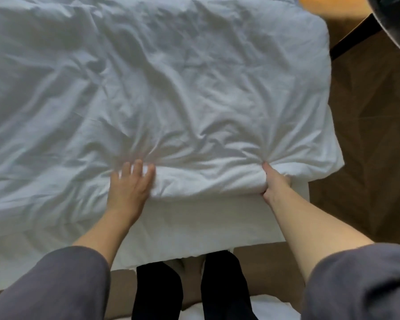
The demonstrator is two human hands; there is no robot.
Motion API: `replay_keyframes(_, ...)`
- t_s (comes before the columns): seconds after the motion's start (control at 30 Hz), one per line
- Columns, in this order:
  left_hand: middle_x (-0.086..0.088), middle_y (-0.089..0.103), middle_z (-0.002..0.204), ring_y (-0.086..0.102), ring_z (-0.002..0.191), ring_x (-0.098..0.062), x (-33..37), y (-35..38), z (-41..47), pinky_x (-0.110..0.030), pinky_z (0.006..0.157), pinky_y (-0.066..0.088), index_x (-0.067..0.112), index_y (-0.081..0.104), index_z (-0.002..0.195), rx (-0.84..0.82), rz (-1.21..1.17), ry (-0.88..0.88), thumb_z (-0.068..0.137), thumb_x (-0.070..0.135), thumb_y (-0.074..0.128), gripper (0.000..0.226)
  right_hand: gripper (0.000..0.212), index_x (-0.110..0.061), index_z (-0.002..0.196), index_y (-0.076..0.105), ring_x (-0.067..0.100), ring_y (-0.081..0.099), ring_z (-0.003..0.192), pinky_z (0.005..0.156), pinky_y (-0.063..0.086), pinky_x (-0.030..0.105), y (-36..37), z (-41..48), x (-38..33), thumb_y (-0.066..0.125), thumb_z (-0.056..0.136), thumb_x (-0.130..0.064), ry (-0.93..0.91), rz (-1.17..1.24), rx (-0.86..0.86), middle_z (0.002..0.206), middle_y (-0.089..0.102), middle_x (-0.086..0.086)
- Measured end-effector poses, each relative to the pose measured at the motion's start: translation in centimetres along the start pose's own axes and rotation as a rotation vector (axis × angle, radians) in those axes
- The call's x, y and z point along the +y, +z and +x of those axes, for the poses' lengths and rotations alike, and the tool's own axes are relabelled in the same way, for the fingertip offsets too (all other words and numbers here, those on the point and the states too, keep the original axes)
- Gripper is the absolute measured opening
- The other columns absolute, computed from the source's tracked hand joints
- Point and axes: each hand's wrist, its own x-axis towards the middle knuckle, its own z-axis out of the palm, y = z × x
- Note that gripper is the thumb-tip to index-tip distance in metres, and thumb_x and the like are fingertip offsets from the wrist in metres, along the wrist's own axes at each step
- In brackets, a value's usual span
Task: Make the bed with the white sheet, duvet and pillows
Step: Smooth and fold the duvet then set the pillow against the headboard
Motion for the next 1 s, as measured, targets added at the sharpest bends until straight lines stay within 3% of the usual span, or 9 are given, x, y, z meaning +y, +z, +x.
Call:
replay_keyframes(0.07,-0.018,0.055,0.073,0.055,0.059,-0.035,-0.3,-0.2,0.8,-0.036,0.044,0.043,0.007,0.056,0.083,-0.009,-0.058,0.022,0.056,-0.009,0.076,0.037,0.075,-0.01,0.145,0.039,0.032,0.056,0.119,0.104,0.046,0.045,0.6,-0.8,-0.7,0.077,0.082,-0.027,-0.136,-0.148,0.144,0.138,0.052,0.011)
replay_keyframes(0.1,-0.016,0.056,0.07,0.056,0.056,-0.034,-0.1,-0.7,1.1,-0.034,0.042,0.043,0.007,0.059,0.081,-0.048,-0.09,0.063,0.056,-0.01,0.076,0.035,0.072,-0.008,0.146,0.038,0.033,0.055,0.12,0.105,0.045,0.043,0.3,-1.1,-1.0,0.073,0.086,-0.027,-0.184,-0.215,0.186,0.139,0.051,0.013)
replay_keyframes(0.23,-0.008,0.059,0.111,0.061,0.099,-0.03,1.5,-1.5,0.4,-0.034,0.073,0.045,0.016,0.05,0.122,-0.31,-0.105,0.201,0.089,0.003,0.048,0.036,0.061,-0.002,0.14,0.044,0.037,0.056,0.116,0.096,0.049,0.041,-3.4,-2.7,-0.7,0.065,0.091,-0.032,-0.21,-0.423,0.326,0.133,0.055,0.018)
replay_keyframes(0.37,-0.007,0.045,0.123,0.048,0.113,-0.027,1.9,-1.8,-2.1,-0.034,0.081,0.044,0.018,0.04,0.128,-0.34,-0.08,0.219,0.09,0.026,0.051,0.041,0.082,-0.005,0.142,0.036,0.039,0.062,0.094,0.054,0.056,0.04,-4.8,-3.4,1.3,0.064,0.085,-0.057,0.085,-0.601,0.23,0.12,0.058,0.02)
replay_keyframes(0.47,-0.006,0.035,0.138,0.037,0.125,-0.025,0.9,-2.0,-3.8,-0.038,0.097,0.037,0.021,0.03,0.14,-0.341,-0.121,0.228,0.083,0.062,0.041,0.071,0.089,-0.002,0.152,0.009,0.042,0.05,0.119,0.088,0.05,0.046,-3.1,-4.9,1.6,0.044,0.094,-0.061,0.027,-1.099,0.248,0.144,0.037,0.023)
replay_keyframes(0.53,-0.008,0.024,0.154,0.026,0.138,-0.025,-0.3,-2.8,-5.0,-0.042,0.109,0.028,0.02,0.021,0.148,-0.361,-0.108,0.195,0.088,0.06,0.034,0.074,0.083,-0.007,0.153,0.007,0.042,0.036,0.13,0.102,0.041,0.051,-1.6,-7.3,1.4,0.038,0.096,-0.058,-0.184,-1.437,0.285,0.153,0.023,0.021)
replay_keyframes(0.67,-0.005,-0.009,0.162,-0.003,0.15,-0.025,-4.0,-5.4,-6.6,-0.048,0.119,0.012,0.02,0.0,0.155,-0.48,-0.17,0.006,0.098,0.045,0.036,0.072,0.073,-0.029,0.155,-0.001,0.042,0.003,0.146,0.108,0.026,0.065,2.7,-12.7,1.1,0.037,0.098,-0.053,-0.652,-1.838,0.001,0.163,-0.006,0.01)
replay_keyframes(0.77,-0.006,-0.011,0.162,-0.003,0.149,-0.028,-8.0,-6.8,-7.1,-0.049,0.117,0.017,0.02,-0.002,0.154,-0.466,-0.212,-0.104,0.098,0.038,0.038,0.071,0.071,-0.032,0.155,-0.005,0.039,-0.006,0.148,0.107,0.023,0.067,7.5,-16.7,2.0,0.034,0.099,-0.053,-0.896,-1.994,-0.157,0.163,-0.013,0.006)
replay_keyframes(1.0,-0.007,-0.002,0.163,0.001,0.149,-0.026,-22.2,-6.9,-6.2,-0.049,0.116,0.021,0.018,0.003,0.154,-0.408,-0.158,-0.148,0.098,0.035,0.038,0.069,0.07,-0.032,0.154,-0.01,0.038,-0.01,0.149,0.112,0.016,0.066,18.9,-24.4,6.7,0.031,0.101,-0.051,-1.038,-2.043,-0.301,0.162,-0.018,0.006)
